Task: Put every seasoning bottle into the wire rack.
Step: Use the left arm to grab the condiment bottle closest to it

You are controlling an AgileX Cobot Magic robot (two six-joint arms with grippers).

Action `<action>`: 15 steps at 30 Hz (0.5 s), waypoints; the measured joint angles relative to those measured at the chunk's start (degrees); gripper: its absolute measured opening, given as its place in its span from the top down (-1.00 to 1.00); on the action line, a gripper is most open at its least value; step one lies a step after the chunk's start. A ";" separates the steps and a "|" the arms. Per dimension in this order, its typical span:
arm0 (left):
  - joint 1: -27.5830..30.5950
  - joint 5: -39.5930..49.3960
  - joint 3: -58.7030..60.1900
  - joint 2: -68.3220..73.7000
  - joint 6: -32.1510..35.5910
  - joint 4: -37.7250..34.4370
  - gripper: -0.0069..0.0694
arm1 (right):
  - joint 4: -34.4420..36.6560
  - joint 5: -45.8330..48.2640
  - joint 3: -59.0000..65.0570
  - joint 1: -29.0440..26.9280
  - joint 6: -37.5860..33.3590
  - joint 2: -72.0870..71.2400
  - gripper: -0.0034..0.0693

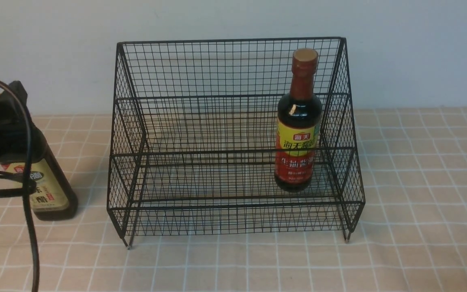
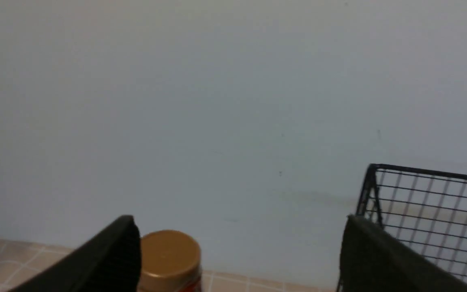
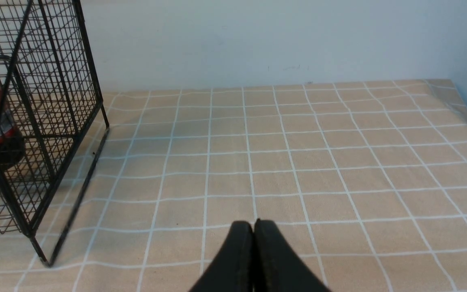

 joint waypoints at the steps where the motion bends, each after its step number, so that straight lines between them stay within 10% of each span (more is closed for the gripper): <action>1: 0.00 -1.51 0.00 1.23 0.88 -0.47 -0.79 | 0.00 0.00 0.00 0.00 0.00 0.00 0.94; 15: 0.00 -13.07 -1.85 13.18 3.73 -6.57 -0.70 | 0.00 0.00 0.00 0.00 -0.74 0.00 0.94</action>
